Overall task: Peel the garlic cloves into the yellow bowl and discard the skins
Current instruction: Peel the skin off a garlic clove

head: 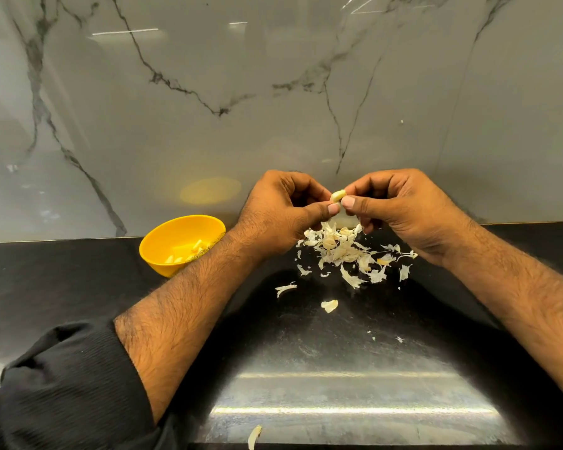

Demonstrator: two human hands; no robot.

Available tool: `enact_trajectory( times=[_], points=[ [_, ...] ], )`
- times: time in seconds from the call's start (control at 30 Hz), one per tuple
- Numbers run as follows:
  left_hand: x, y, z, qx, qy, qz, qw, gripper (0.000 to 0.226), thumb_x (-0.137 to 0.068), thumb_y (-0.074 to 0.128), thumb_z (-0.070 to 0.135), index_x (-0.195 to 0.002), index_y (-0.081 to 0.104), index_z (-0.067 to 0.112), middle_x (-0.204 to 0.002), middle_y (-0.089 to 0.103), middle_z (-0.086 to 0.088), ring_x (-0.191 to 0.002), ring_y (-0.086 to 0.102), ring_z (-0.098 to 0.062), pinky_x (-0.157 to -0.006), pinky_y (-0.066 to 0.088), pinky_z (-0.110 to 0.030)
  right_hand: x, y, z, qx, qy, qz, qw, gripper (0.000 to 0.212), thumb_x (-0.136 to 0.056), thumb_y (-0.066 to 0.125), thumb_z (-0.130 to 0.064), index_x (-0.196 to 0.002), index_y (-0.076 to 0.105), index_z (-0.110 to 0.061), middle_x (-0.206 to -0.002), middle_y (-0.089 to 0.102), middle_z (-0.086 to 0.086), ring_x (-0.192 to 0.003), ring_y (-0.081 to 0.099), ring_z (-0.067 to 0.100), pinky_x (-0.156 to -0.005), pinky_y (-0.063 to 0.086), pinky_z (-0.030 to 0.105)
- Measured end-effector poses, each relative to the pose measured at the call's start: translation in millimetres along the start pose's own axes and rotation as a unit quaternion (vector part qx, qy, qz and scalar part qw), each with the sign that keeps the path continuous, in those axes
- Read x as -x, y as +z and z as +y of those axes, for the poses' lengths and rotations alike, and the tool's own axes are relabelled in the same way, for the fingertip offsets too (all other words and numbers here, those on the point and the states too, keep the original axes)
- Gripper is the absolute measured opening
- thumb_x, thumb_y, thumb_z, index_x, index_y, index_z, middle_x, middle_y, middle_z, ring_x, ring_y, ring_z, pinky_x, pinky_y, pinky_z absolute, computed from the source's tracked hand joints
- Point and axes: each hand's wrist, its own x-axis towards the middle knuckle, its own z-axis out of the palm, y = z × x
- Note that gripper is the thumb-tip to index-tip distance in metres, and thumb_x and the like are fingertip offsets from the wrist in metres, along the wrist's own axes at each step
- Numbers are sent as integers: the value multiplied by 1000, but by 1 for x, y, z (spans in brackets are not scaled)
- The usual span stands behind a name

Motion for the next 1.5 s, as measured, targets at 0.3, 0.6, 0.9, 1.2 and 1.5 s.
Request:
enact_trajectory(
  times=[0.3,0.6,0.9,1.2,1.5],
  points=[
    [-1,0,-2,-31,50,-22,998,10,-91,83,17,-99,80,12,-81,78,0,-72,75,-17,-67,62,-27,0,2,0,-16,22,-17,999,11,-97,70,-9,-103,78,-5,-86,75,10,-74,60,26,-64,57,33],
    [-1,1,-3,-61,35,0,998,9,-94,81,19,-100,80,12,-79,78,1,-71,76,-14,-67,64,-27,1,-1,-1,-27,-4,-16,1000,20,-87,81,-19,-104,80,-9,-89,73,16,-70,61,22,-65,57,30],
    [1,3,0,-65,24,1,998,10,-98,76,22,-100,78,13,-80,77,1,-69,74,-10,-63,57,-18,3,0,-1,57,-36,-3,998,22,-83,79,-32,-96,80,-14,-75,74,2,-62,63,14,-63,59,27],
    [1,4,2,-40,3,-11,999,11,-104,68,21,-103,75,13,-81,77,-2,-69,74,-13,-57,54,-20,1,-1,0,52,-38,-13,998,13,-95,75,-21,-100,77,-10,-77,70,4,-66,62,23,-72,58,46],
    [3,3,5,37,-36,-60,997,20,-110,56,18,-101,70,7,-80,69,-5,-70,71,-19,-53,53,-29,3,-1,-6,-9,-42,-31,999,15,-92,75,-19,-100,76,-6,-79,67,10,-70,58,27,-70,58,37]
  ],
)
